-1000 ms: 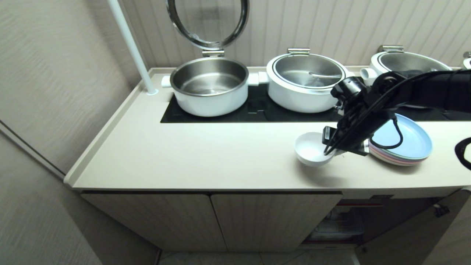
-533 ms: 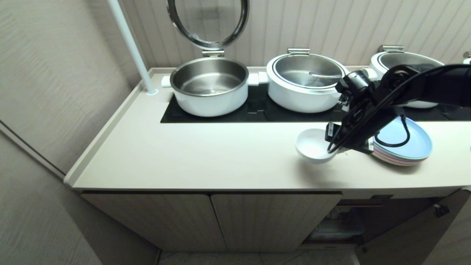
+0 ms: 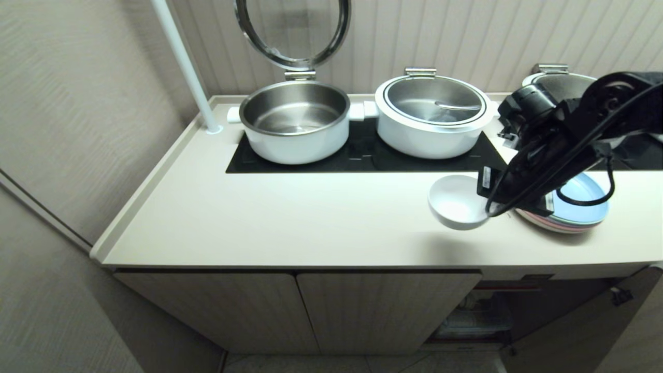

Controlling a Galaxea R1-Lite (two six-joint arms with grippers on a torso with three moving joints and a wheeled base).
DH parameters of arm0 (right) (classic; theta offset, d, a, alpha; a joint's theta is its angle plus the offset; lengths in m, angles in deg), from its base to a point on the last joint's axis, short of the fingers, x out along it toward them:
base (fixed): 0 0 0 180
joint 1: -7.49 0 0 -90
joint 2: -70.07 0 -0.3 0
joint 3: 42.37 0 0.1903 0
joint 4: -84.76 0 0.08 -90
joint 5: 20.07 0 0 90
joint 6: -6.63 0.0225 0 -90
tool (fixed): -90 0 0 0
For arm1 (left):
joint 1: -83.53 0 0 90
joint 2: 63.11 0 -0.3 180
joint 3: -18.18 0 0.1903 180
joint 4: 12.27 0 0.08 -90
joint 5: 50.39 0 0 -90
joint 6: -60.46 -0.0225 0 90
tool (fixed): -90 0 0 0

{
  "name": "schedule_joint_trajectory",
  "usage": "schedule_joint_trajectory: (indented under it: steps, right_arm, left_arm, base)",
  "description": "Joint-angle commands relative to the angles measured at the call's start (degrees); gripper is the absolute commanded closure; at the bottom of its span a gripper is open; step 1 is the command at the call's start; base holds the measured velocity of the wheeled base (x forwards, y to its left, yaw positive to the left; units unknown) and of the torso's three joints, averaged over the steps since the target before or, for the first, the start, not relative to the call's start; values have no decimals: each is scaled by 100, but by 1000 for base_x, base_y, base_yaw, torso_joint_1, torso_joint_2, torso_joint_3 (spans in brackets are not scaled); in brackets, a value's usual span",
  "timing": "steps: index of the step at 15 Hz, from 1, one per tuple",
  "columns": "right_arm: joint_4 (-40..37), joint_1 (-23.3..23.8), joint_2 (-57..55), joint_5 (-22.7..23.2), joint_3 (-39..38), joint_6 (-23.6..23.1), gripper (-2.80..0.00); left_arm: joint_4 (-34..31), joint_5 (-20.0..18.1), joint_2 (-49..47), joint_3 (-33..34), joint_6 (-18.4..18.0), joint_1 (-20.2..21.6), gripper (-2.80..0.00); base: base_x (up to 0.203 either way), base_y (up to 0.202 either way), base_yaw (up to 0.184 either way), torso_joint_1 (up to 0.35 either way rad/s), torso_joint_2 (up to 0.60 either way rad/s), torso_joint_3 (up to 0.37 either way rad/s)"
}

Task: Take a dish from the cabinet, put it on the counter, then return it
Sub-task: Put it back into the cabinet

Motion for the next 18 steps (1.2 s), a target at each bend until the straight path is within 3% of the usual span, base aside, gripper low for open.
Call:
schedule_joint_trajectory:
  steps: [1,9,18]
  right_arm:
    - [-24,1,485,-1,-273,21,0]
    - [232,7,2058,8,-1929,23,0]
    - [538,61,3964,460,-3909,-15,0]
  left_arm:
    - [2,7,0,1,3,5,0]
    - [2,0,0,1,3,7,0]
    - [2,-2,0,1,3,-1,0]
  base:
    - [0,0,0,0,0,0]
    - [0,0,0,0,0,0]
    - [0,0,0,0,0,0]
